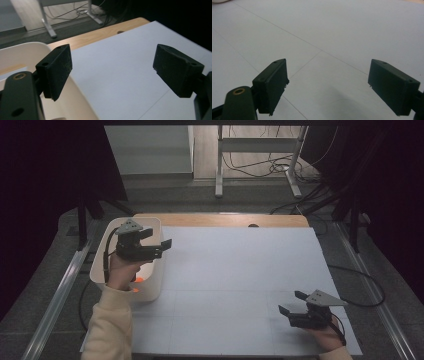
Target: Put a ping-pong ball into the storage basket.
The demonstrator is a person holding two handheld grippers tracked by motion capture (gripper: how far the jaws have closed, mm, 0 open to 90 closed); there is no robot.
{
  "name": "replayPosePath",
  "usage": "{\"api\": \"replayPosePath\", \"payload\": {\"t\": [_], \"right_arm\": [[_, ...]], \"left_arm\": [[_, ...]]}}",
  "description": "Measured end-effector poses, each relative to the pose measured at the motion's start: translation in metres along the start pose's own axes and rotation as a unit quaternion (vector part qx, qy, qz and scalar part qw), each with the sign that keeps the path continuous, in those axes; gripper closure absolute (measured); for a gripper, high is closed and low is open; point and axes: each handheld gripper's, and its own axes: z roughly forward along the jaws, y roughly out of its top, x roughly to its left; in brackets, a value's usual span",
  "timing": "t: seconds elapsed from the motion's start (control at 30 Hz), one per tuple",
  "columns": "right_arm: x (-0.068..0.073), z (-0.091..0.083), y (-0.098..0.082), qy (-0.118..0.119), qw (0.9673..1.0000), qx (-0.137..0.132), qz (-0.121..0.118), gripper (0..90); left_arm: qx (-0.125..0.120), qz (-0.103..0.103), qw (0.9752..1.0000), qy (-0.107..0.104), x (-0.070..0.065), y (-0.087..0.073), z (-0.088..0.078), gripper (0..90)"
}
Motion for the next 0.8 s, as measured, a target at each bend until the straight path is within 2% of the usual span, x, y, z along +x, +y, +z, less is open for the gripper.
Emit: {"api": "replayPosePath", "payload": {"t": [0.27, 0.4, 0.53, 0.57, 0.67, 0.8], "right_arm": [[0.003, 0.002, 0.002, -0.003, 1.0, 0.005, -0.007, 16.6], [0.003, 0.004, 0.002, -0.002, 0.9999, 0.006, -0.008, 16.5], [0.003, 0.003, 0.002, -0.003, 1.0, 0.005, -0.008, 16.6], [0.003, 0.003, 0.002, -0.003, 1.0, 0.005, -0.008, 16.6], [0.002, 0.003, 0.002, 0.0, 1.0, 0.004, -0.009, 16.6], [0.003, 0.003, 0.002, 0.0, 0.9999, 0.004, -0.01, 16.5]], "left_arm": [[-0.003, 0.016, 0.9998, -0.011, -0.012, -0.001, -0.001, 16.0], [-0.016, 0.02, 0.9994, -0.023, -0.021, -0.003, 0.0, 16.4], [-0.013, 0.045, 0.9983, -0.034, -0.034, -0.009, 0.003, 16.2], [-0.013, 0.045, 0.9983, -0.034, -0.034, -0.009, 0.003, 16.0], [-0.019, 0.052, 0.9972, -0.051, -0.045, -0.014, 0.004, 16.1], [-0.01, 0.064, 0.9952, -0.073, -0.06, -0.023, 0.007, 16.0]]}}
